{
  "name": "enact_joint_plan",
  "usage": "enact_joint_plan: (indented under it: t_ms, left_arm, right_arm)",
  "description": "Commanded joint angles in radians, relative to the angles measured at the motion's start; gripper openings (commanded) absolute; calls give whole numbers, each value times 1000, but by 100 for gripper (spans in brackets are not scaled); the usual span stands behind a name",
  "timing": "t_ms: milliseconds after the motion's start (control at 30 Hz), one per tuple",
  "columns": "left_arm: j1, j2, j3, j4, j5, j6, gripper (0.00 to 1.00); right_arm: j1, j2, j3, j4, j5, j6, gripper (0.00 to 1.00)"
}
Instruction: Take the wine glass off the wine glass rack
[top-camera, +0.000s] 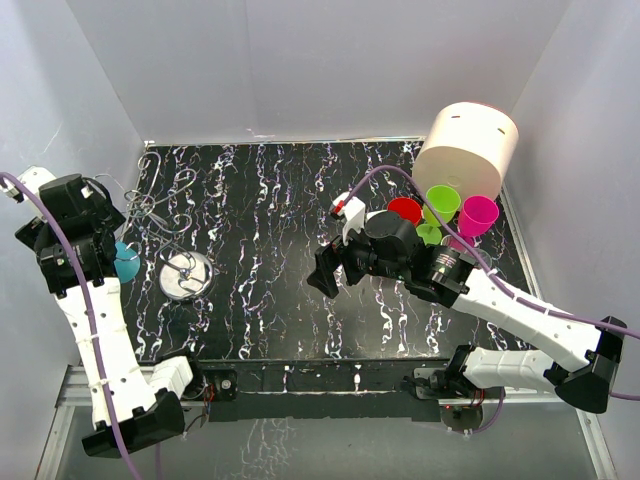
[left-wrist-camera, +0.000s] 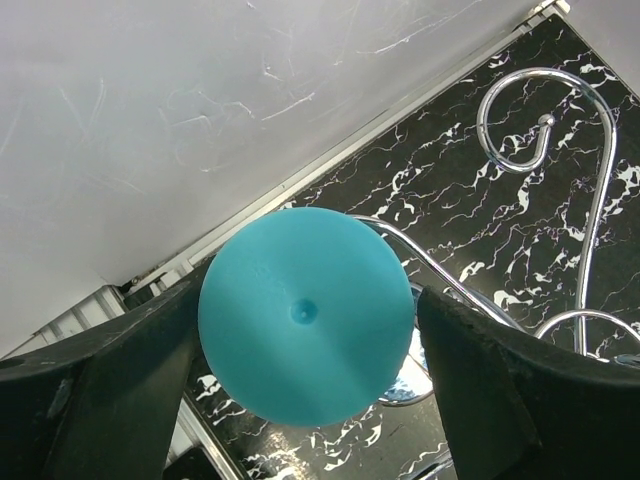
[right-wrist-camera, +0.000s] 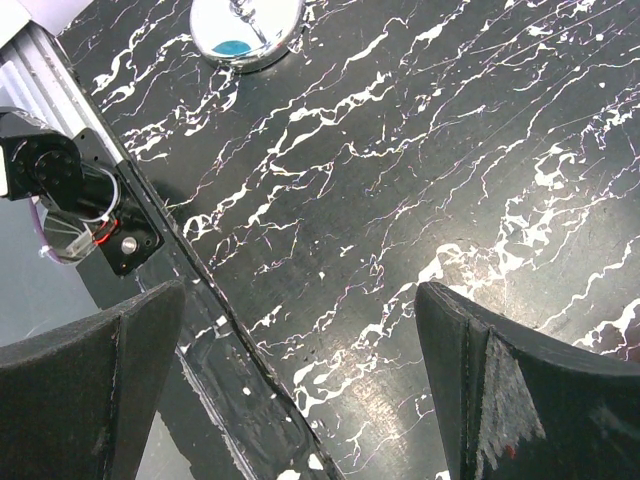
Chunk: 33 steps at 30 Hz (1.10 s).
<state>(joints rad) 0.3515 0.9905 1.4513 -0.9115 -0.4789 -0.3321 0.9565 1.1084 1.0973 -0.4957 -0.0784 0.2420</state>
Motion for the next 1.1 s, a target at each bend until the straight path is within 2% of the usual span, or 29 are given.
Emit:
enact_joint_plan:
  t_ms: [0,400,1067]
  left_arm:
    - [4,-19,-11,30,3,14,84]
    - [6,-30,26,40,4,30,65]
    - [6,32,57,94,-57,81,64]
  right_arm:
    - [5,-2,53,53,-3,4,98]
    - [4,4,58,59,-11,8,98]
    - [5,19,69,61,-13,11,98]
